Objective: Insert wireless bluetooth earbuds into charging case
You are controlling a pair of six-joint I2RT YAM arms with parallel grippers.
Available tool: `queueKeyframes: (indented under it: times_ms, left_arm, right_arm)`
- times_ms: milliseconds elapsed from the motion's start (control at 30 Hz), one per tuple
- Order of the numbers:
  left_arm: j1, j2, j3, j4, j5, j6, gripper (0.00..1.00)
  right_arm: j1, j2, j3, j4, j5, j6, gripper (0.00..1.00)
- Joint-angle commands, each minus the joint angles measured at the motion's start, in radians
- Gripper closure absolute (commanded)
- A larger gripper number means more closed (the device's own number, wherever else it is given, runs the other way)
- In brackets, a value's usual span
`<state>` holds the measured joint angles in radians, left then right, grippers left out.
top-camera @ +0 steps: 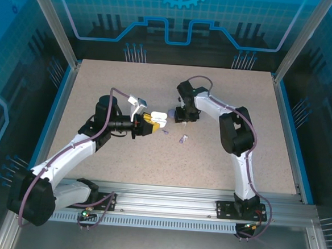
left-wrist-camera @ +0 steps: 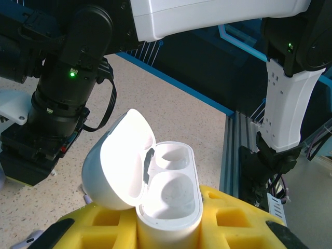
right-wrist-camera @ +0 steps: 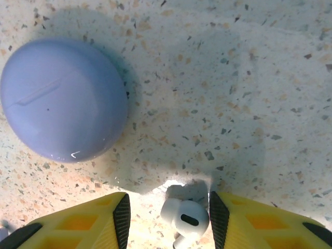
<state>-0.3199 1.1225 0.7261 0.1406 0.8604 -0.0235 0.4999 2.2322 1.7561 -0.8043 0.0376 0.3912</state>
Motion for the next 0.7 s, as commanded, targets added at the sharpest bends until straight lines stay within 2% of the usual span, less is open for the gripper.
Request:
queueKeyframes:
  times_ms: [0,233,667]
  left_arm:
    - [0.004,-0.016,0.037,-0.012,0.021,0.027,0.93]
    - [0.004,-0.015,0.041,-0.013,0.022,0.027,0.93]
    - [0.004,-0.023,0.045,-0.031,0.022,0.035,0.93]
  right_arm:
    - [0.019,0.023,0.024,-0.053,0.058,-0.034,0.53]
    - [0.033,0.028,0.027,-0.071,0.13,-0.049,0.56]
    - [0.046,0.06,0.053,-0.07,0.117,-0.017,0.58]
